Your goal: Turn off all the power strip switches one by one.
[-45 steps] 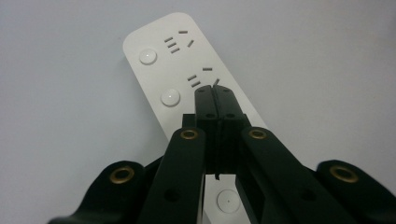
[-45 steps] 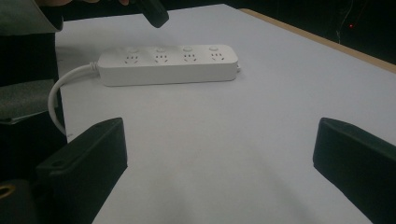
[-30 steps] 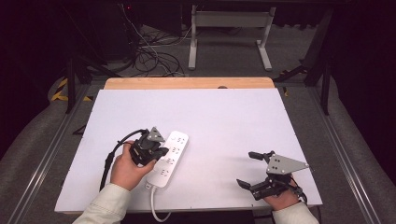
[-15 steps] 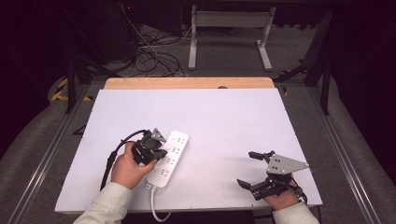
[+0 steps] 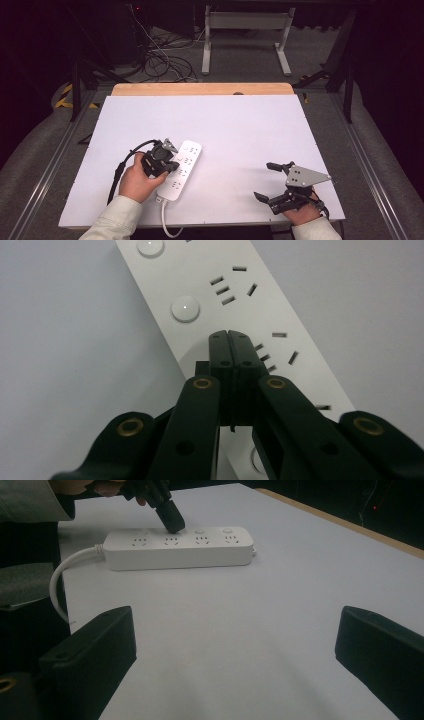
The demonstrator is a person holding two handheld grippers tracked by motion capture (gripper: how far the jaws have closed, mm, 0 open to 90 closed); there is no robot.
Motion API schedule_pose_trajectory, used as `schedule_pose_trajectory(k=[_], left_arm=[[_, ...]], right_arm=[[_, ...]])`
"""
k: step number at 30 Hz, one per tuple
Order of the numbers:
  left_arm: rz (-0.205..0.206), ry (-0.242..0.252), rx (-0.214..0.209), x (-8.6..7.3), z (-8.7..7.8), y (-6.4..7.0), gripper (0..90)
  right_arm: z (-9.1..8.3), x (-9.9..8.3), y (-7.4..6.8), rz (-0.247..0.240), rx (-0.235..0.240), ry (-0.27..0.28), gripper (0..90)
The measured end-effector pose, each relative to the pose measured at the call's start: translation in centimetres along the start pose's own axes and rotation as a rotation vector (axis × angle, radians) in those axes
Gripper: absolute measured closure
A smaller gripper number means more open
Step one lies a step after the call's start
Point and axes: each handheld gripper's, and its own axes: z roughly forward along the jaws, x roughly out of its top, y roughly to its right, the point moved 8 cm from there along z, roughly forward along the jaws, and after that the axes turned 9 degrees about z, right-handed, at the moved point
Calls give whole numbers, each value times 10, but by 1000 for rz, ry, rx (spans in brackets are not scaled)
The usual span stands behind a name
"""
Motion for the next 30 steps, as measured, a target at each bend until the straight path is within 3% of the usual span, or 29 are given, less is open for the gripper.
schedule_pose_trajectory(k=[7,30], left_arm=[[-9,7,-16,-2,-1,1,900],[4,7,29,-2,0,4,900]], right_arm=[[0,0,-1,-2,4,3,36],[0,0,-3,-10,11,-1,36]])
